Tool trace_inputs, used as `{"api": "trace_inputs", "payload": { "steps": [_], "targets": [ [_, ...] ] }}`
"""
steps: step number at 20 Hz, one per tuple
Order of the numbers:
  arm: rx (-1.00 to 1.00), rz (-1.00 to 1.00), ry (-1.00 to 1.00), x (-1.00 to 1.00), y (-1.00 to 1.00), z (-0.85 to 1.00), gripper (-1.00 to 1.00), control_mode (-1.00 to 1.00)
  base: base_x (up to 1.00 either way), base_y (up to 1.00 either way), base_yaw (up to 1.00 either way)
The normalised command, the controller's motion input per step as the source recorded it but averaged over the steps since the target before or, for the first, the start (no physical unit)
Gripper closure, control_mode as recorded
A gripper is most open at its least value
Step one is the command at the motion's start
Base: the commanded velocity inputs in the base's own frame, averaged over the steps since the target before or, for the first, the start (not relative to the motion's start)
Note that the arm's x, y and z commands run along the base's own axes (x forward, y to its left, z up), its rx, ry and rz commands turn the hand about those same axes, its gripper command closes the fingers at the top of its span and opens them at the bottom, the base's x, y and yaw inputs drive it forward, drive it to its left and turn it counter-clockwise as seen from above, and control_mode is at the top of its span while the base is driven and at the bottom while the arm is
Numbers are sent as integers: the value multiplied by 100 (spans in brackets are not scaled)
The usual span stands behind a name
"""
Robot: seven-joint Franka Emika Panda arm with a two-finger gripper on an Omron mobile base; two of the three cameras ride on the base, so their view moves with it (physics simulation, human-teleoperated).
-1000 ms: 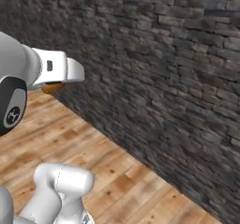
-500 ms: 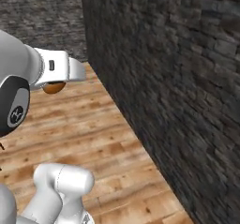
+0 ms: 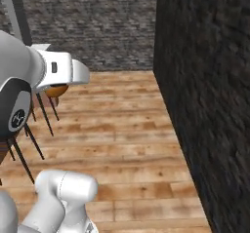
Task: Retrieve the orange and mango from the fridge and place them into the bowl on the dining table.
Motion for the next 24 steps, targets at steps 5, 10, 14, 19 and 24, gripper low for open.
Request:
{"api": "trace_inputs", "payload": {
  "steps": [5, 10, 14, 19, 24],
  "targets": [
    [0, 0, 0, 0, 0, 0, 100, 100, 100, 6, 49],
    [0, 0, 0, 0, 0, 0, 100, 100, 50, 18, 50],
    [0, 0, 0, 0, 0, 0, 100, 100, -23, 37, 57],
    [0, 0, 0, 0, 0, 0, 100, 100, -74, 52, 59],
    [0, 0, 0, 0, 0, 0, 100, 100, -46, 63, 58]
  ]
}}
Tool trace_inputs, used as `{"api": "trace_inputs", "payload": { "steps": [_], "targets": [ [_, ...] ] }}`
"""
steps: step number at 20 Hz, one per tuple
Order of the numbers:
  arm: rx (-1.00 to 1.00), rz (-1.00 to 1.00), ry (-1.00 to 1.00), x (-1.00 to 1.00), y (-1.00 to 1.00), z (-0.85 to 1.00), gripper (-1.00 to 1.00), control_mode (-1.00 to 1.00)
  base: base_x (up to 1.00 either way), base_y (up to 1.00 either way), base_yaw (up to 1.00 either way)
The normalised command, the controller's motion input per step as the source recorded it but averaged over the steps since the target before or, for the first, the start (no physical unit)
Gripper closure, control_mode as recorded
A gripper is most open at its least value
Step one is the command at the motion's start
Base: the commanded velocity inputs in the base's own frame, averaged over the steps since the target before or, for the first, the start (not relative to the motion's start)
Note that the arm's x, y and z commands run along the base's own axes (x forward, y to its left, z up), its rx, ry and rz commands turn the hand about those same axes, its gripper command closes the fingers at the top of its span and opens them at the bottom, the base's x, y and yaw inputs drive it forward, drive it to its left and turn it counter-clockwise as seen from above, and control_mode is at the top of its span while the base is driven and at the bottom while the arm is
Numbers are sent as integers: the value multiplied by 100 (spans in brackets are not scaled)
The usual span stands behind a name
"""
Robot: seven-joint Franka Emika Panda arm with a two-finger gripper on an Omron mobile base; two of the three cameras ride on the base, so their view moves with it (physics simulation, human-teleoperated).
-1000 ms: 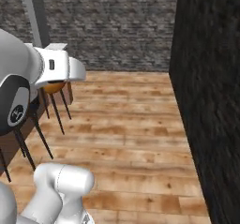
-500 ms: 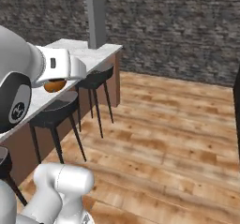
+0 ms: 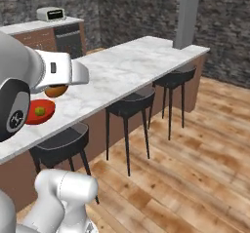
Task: Retrieve the orange and mango from the fridge and place them into the bowl on the dining table.
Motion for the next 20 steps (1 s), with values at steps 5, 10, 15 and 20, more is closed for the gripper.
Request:
{"api": "trace_inputs", "payload": {
  "steps": [5, 10, 15, 20],
  "targets": [
    [0, 0, 0, 0, 0, 0, 100, 100, 28, 63, 53],
    [0, 0, 0, 0, 0, 0, 100, 100, 77, 24, 45],
    [0, 0, 0, 0, 0, 0, 100, 100, 88, 0, 37],
    [0, 0, 0, 0, 0, 0, 100, 100, 97, 0, 35]
  ]
}}
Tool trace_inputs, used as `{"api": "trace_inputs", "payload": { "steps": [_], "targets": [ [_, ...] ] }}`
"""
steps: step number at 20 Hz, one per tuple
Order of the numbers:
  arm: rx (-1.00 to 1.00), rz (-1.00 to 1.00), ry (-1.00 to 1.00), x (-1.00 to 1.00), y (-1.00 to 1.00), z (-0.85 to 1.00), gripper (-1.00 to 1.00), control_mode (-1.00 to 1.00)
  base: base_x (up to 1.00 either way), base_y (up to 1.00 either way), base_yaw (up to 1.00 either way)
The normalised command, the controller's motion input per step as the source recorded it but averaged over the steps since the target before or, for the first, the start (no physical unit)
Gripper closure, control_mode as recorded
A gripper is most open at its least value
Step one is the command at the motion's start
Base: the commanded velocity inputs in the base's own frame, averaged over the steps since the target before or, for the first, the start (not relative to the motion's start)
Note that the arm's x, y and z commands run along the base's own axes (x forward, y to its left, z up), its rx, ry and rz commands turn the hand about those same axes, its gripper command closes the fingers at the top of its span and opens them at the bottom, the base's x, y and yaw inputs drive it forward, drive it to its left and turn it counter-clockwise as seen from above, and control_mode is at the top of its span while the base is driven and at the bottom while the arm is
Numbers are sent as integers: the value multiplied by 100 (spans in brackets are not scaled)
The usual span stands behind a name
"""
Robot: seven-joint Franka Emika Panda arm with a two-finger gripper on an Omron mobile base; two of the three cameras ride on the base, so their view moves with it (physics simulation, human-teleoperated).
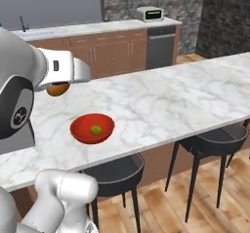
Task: Retrieve the orange and mango from the fridge and place them into the bowl on the dining table.
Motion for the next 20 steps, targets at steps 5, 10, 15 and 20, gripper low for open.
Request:
{"api": "trace_inputs", "payload": {
  "steps": [5, 10, 15, 20],
  "targets": [
    [0, 0, 0, 0, 0, 0, 100, 100, 100, 0, 32],
    [0, 0, 0, 0, 0, 0, 100, 100, 87, 0, 25],
    [0, 0, 0, 0, 0, 0, 100, 100, 50, 2, 3],
    [0, 0, 0, 0, 0, 0, 100, 100, 70, 0, 20]
  ]
}}
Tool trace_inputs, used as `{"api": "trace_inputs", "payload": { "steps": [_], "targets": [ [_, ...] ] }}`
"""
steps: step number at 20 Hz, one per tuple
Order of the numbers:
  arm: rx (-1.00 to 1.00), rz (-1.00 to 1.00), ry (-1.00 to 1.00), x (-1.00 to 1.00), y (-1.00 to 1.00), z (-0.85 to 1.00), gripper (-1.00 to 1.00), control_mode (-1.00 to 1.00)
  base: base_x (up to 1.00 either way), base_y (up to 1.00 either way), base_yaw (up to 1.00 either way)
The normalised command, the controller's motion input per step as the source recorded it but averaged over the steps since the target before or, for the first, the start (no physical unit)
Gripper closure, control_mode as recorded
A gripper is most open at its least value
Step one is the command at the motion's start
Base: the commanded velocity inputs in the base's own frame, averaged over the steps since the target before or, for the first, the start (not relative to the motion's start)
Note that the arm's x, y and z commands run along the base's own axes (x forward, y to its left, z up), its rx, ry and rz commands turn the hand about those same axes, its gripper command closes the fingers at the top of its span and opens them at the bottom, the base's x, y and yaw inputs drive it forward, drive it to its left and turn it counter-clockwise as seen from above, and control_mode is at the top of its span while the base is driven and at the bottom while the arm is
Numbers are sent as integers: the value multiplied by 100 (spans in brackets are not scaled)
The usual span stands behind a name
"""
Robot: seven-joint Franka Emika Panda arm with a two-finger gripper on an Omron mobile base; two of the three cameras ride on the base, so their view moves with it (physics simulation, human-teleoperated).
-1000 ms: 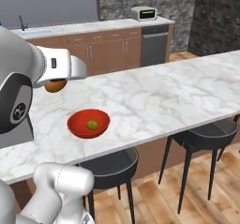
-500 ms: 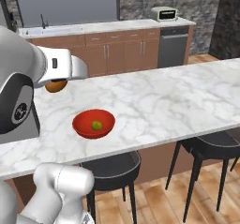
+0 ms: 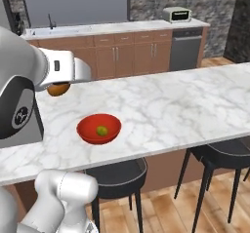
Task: Retrieve the orange and mango from the fridge and place them into the bowl on the dining table.
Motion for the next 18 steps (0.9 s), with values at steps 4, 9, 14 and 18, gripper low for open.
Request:
{"api": "trace_inputs", "payload": {
  "steps": [4, 9, 14, 18],
  "targets": [
    [0, 0, 0, 0, 0, 0, 100, 100, 72, 0, 27],
    [0, 6, 5, 15, 0, -5, 100, -100, 55, 0, 24],
    [0, 26, 23, 86, 0, -35, 100, -100, 0, 0, 0],
    [0, 20, 25, 100, 0, -48, 100, -100, 0, 0, 0]
  ]
}}
